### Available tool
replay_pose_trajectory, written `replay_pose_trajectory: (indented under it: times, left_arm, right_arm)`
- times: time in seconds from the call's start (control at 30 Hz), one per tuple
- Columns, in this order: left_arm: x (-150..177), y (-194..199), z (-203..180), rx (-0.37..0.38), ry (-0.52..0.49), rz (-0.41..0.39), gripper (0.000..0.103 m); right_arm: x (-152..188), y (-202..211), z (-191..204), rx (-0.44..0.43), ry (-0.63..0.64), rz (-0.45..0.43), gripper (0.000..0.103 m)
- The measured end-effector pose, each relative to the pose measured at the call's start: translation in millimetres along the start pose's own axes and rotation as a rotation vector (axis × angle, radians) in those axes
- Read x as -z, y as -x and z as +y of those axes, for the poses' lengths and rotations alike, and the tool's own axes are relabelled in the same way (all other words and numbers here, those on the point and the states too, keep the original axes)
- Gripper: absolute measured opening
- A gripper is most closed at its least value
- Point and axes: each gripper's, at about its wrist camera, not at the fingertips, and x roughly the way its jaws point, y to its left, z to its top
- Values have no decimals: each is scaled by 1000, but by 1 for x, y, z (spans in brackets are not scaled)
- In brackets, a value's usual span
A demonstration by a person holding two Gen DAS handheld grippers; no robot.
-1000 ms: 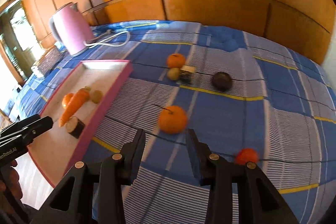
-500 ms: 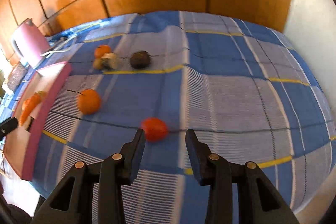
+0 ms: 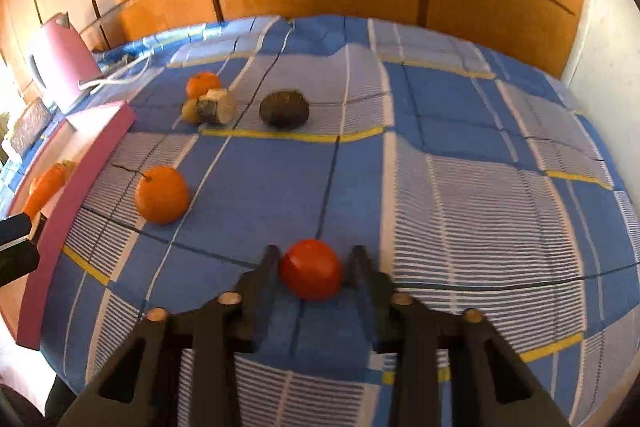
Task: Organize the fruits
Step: 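Grasp the red tomato with the right tool, then grasp the stemmed orange with the left tool while the right tool holds the tomato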
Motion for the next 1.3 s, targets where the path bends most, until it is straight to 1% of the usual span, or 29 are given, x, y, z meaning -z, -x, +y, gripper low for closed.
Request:
replay_pose_trajectory:
  times: [0.13, 0.33, 0.5, 0.57, 0.6, 0.77, 0.8, 0.83, 0.87, 1.07, 1.3]
  left_arm:
    - [-10, -19, -11, 27, -11, 22, 70]
    - [-25, -48, -22, 26, -23, 52, 70]
    - [-37, -70, -31, 19, -31, 77, 69]
    - [-41, -77, -34, 17, -30, 88, 67]
    - [-42, -80, -35, 17, -33, 90, 63]
    - [-46, -97, -38, 4, -30, 112, 61]
    - [-46, -99, -39, -3, -33, 103, 60]
    - [-46, -99, -40, -14, -44, 91, 54]
    - [-46, -99, -41, -12, -53, 86, 40]
    - [-39, -92, -41, -11, -65, 81, 39]
    - [-26, -70, -34, 4, -38, 66, 38]
  right_arm:
    - [2, -1, -1, -11, 2, -9, 28]
    - [0, -3, -11, -47, -40, -5, 28]
    - [1, -3, -10, -42, -22, -10, 28]
    - [0, -4, -10, -41, -20, -8, 28]
    - [0, -4, -11, -41, -19, -8, 28]
    - [-1, -4, -11, -47, -25, -2, 28]
    - [-1, -4, -11, -48, -26, -2, 28]
    - [-1, -4, -12, -48, -26, -2, 28]
    - [-1, -4, -12, -47, -27, -3, 28]
    - [-1, -5, -11, -31, -15, -5, 28]
    - [-2, -7, -7, -10, 1, -4, 28]
